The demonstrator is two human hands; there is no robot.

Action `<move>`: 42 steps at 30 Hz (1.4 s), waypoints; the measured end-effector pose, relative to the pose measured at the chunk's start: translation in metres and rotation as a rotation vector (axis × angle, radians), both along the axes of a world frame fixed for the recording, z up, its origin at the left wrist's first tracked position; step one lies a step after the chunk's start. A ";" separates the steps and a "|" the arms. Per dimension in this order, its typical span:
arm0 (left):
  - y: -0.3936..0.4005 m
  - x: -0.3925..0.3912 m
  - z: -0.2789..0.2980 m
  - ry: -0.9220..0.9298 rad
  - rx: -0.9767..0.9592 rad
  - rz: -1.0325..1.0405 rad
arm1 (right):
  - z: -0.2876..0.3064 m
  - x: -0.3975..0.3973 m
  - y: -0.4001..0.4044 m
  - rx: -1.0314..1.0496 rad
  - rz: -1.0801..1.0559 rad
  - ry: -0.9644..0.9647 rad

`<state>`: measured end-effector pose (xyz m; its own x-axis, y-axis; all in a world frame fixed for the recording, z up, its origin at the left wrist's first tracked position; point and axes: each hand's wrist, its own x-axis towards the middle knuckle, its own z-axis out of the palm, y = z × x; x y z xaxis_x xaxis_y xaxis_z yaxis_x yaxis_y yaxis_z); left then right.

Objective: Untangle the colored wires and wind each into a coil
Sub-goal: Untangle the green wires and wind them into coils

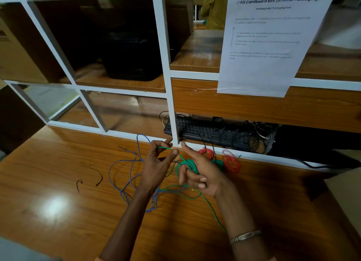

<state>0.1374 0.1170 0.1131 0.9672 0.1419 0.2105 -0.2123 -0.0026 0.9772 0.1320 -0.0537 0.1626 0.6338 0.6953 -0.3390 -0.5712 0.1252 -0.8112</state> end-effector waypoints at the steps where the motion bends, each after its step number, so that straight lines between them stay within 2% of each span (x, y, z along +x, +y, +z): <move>1: 0.001 -0.001 -0.001 0.013 -0.008 0.007 | -0.006 0.000 0.000 0.162 0.053 0.062; 4: -0.001 -0.003 -0.004 0.071 -0.041 0.069 | -0.010 -0.003 -0.003 0.614 0.241 0.099; 6: -0.002 -0.005 -0.008 0.105 -0.012 0.101 | -0.002 -0.004 -0.007 0.881 0.270 0.064; 8: -0.003 -0.006 -0.010 0.092 0.065 0.088 | 0.004 0.001 -0.013 1.040 0.141 0.047; 11: -0.006 -0.008 -0.012 0.088 0.182 0.080 | 0.011 0.006 -0.019 1.140 -0.207 0.038; 13: -0.008 -0.010 -0.015 0.092 0.195 0.048 | 0.016 0.009 -0.024 1.111 -0.449 0.012; 16: -0.009 -0.016 -0.014 0.032 0.204 0.001 | 0.020 0.019 -0.035 0.983 -0.672 -0.015; 18: -0.012 -0.019 -0.010 -0.014 0.233 -0.056 | 0.017 0.022 -0.034 0.701 -0.840 -0.098; 20: -0.018 -0.020 -0.007 -0.048 0.274 -0.122 | 0.012 0.022 -0.025 0.259 -0.940 -0.208; 22: -0.024 -0.021 -0.002 -0.095 0.300 -0.129 | 0.009 0.020 -0.015 -0.239 -0.823 -0.315; 24: -0.026 -0.019 0.001 -0.139 0.310 -0.112 | 0.008 0.019 -0.012 -0.619 -0.553 -0.392; 25: -0.025 -0.017 0.002 -0.159 0.313 -0.096 | 0.007 0.019 -0.012 -0.734 -0.416 -0.399; 27: -0.022 -0.016 0.003 -0.182 0.315 -0.066 | 0.006 0.015 -0.009 -0.815 -0.233 -0.421; 30: -0.017 -0.017 0.007 -0.132 0.215 -0.037 | 0.000 0.010 0.000 -0.784 -0.101 -0.438; 32: -0.013 -0.017 0.007 -0.094 0.162 -0.022 | -0.002 0.005 0.002 -0.680 0.009 -0.362; 36: -0.004 -0.018 0.000 -0.001 0.195 -0.002 | 0.009 -0.008 0.001 -0.457 0.262 -0.313; 39: -0.008 -0.024 0.001 0.047 0.147 0.000 | 0.010 -0.008 -0.003 -0.283 0.280 -0.347; 42: -0.011 -0.026 0.012 0.139 -0.014 0.026 | 0.005 -0.005 -0.013 -0.023 0.205 -0.318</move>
<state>0.1118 0.1063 0.1248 0.9829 0.1691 0.0726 -0.0749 0.0075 0.9972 0.1267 -0.0663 0.1671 0.5586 0.8129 -0.1646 -0.3022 0.0146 -0.9531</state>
